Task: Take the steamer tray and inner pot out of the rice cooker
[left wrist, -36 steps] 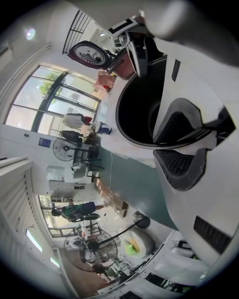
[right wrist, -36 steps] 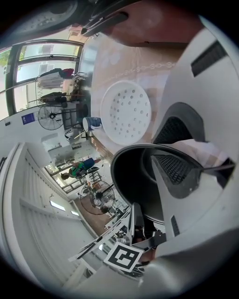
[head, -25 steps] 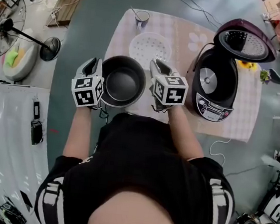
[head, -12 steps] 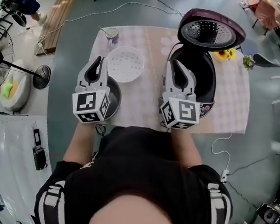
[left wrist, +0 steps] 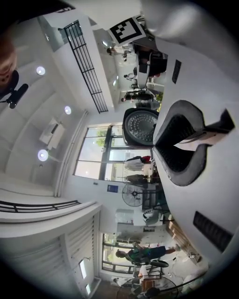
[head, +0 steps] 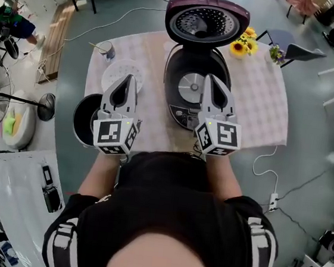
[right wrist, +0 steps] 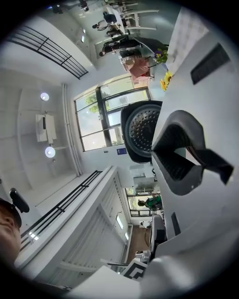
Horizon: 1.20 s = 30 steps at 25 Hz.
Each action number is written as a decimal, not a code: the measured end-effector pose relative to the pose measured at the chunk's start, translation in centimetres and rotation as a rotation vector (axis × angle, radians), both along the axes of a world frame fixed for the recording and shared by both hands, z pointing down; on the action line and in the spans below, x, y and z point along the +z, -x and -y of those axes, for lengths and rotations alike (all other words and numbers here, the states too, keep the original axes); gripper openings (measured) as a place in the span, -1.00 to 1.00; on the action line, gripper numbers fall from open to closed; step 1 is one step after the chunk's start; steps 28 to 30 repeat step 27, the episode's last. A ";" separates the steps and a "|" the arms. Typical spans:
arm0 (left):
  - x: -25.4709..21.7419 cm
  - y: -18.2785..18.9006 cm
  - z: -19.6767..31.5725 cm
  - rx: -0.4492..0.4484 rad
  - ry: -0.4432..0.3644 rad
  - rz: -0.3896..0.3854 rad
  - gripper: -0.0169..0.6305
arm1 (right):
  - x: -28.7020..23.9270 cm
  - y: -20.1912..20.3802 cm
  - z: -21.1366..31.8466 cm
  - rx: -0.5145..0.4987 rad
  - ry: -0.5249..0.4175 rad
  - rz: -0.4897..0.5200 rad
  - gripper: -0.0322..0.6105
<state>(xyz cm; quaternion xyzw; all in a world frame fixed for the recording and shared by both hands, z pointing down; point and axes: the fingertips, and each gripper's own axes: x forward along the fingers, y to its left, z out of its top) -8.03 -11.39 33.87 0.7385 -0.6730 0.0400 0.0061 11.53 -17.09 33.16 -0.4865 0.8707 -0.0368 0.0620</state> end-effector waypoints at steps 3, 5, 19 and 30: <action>0.3 -2.6 0.0 0.009 0.014 0.011 -0.93 | -0.1 -2.0 -0.5 -0.024 0.002 0.040 -0.91; 0.4 -3.9 -0.2 0.005 0.015 0.014 -0.93 | -0.2 -2.9 -1.1 -0.051 -0.009 0.056 -0.91; 1.1 -9.4 -2.5 -0.041 0.007 -0.006 -0.93 | -0.2 -8.1 -3.2 -0.110 -0.057 0.035 -0.91; 2.3 -10.6 -4.1 -0.043 0.023 -0.002 -0.93 | 0.3 -9.2 -4.6 -0.112 -0.058 0.024 -0.91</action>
